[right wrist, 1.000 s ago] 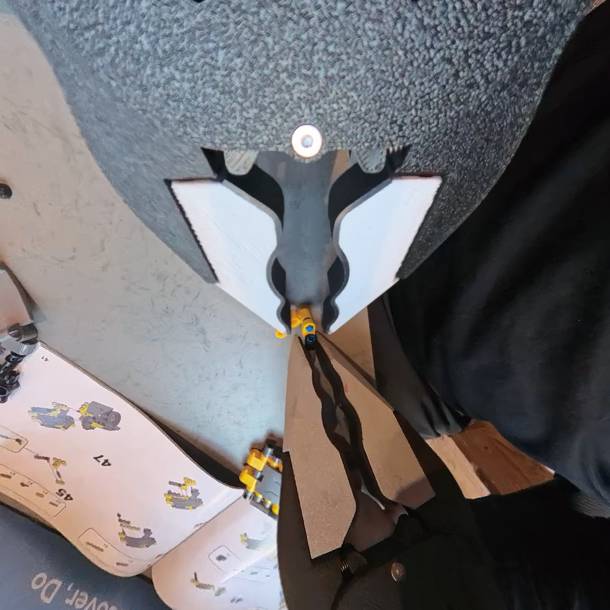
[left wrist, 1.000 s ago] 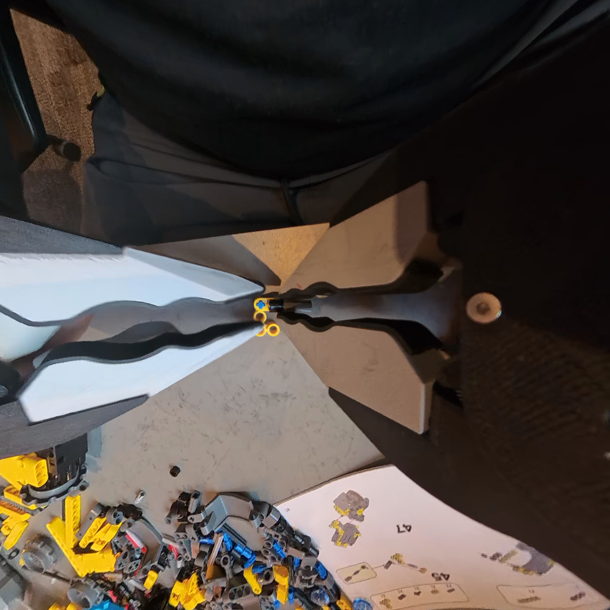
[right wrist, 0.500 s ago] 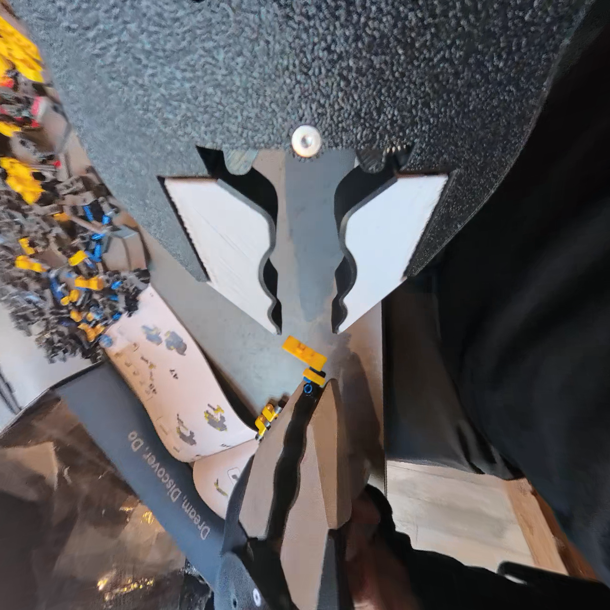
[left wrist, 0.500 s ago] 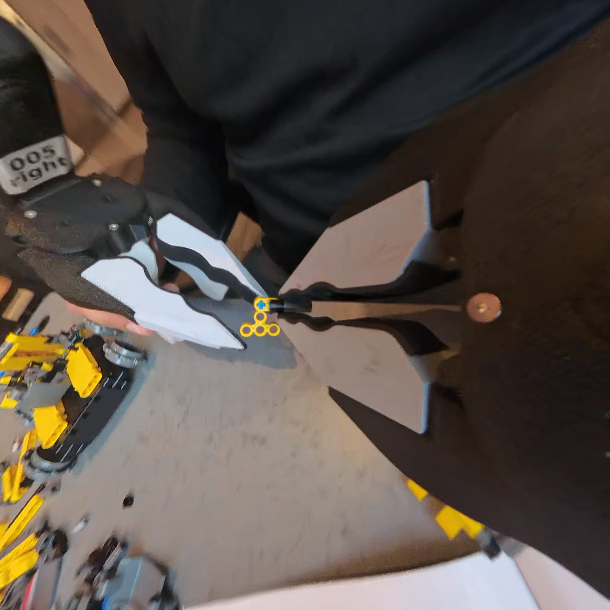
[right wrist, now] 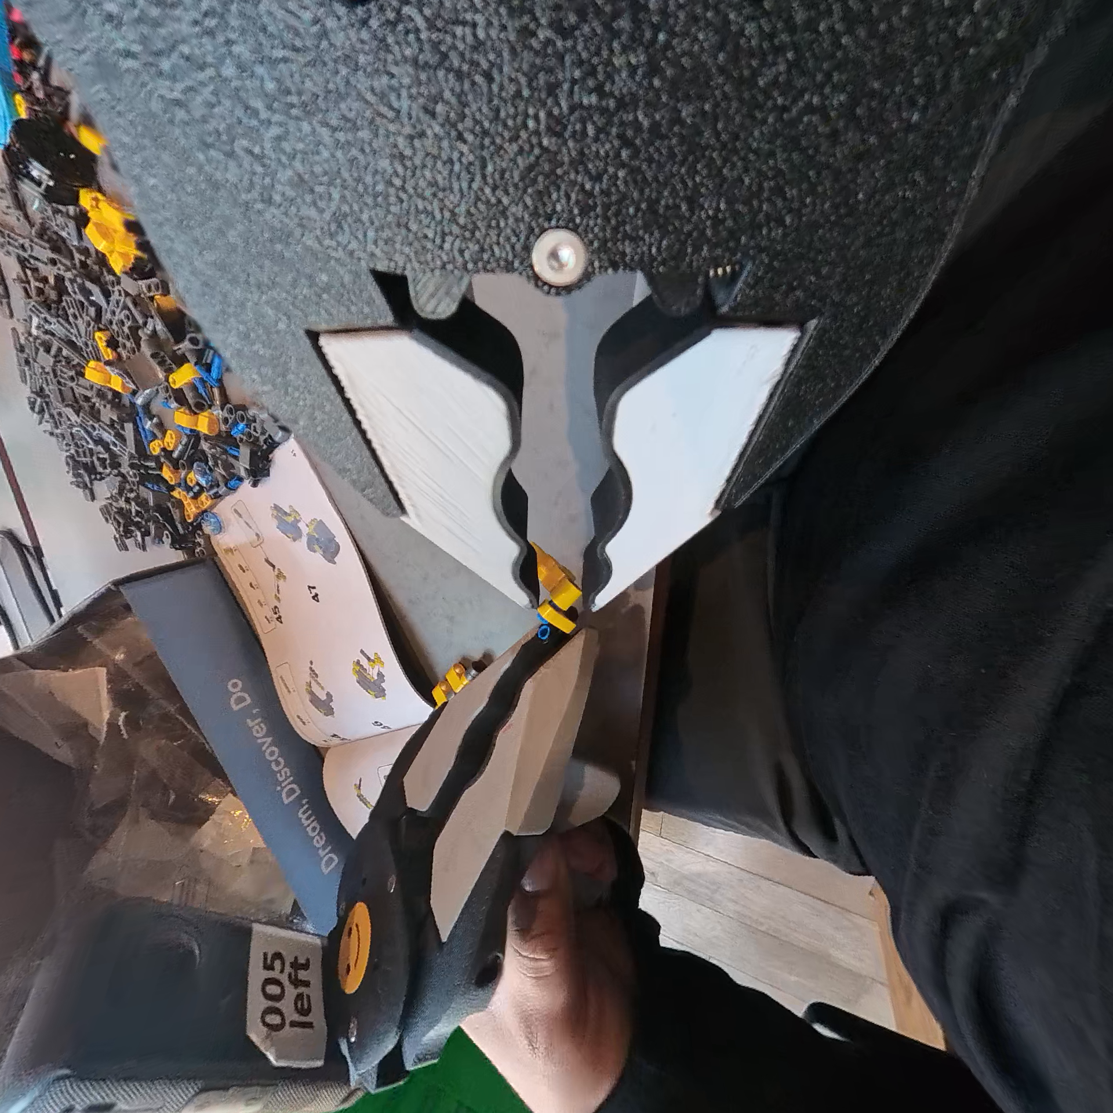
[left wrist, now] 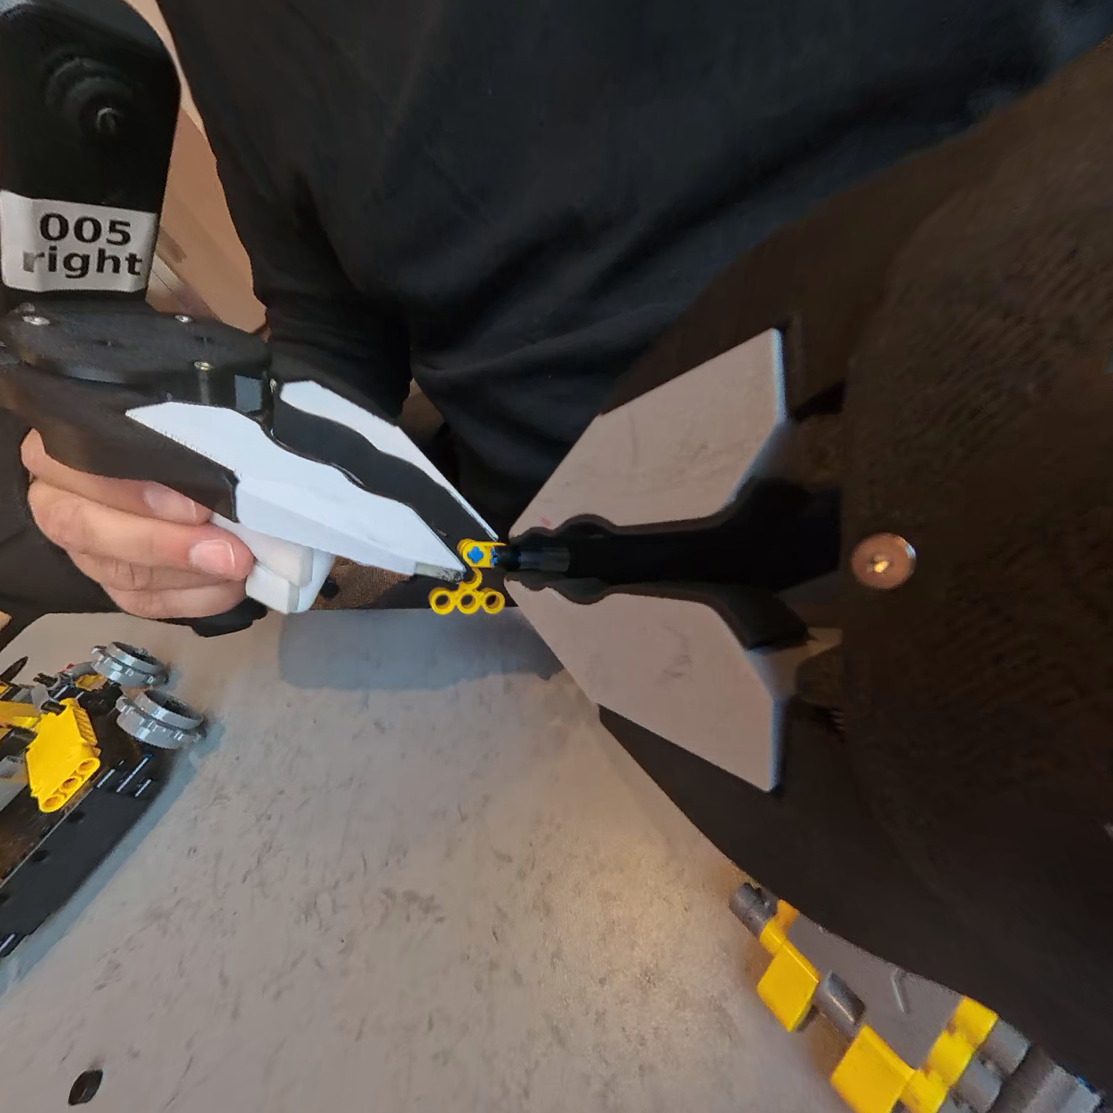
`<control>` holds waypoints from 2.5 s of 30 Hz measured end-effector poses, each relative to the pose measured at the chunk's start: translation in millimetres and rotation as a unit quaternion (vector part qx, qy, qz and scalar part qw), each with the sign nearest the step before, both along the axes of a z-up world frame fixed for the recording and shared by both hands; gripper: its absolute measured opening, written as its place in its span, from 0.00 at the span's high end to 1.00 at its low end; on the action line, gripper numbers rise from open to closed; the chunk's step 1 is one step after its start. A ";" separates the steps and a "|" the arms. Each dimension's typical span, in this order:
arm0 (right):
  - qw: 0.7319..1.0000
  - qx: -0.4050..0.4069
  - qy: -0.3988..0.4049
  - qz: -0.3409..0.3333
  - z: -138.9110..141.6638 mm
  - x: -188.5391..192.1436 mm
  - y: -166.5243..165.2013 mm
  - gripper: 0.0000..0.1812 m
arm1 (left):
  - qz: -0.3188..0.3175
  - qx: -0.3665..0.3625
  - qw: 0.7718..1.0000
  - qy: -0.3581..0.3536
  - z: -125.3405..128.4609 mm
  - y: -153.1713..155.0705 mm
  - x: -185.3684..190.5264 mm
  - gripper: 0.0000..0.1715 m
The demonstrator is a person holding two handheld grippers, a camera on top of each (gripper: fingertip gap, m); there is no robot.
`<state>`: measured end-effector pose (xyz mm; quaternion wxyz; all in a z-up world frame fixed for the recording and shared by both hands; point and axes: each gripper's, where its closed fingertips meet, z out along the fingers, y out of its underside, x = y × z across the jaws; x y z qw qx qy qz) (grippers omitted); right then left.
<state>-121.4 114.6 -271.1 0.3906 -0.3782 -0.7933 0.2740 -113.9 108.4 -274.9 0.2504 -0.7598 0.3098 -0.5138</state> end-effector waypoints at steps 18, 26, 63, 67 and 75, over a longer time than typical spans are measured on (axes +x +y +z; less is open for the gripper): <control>0.987 -0.144 -0.011 -0.069 -13.5 -2.3 8.5 0.94 | 0.028 0.130 0.984 0.116 -12.9 14.3 -6.9 0.96; 0.999 -0.042 0.020 0.012 6.9 6.1 -13.8 0.94 | -0.071 0.020 0.997 0.010 7.7 -11.5 1.9 0.97; 0.992 0.004 0.091 -0.087 27.2 -3.1 19.0 0.92 | 0.078 0.116 0.989 0.048 30.8 24.1 3.0 0.86; 0.993 0.013 0.095 -0.075 28.6 -3.6 13.2 0.92 | 0.073 0.114 0.991 0.026 34.4 22.9 1.0 0.93; 0.993 -0.002 0.096 -0.075 27.6 -5.2 11.0 0.92 | 0.063 0.150 0.985 0.050 31.8 21.0 1.0 0.94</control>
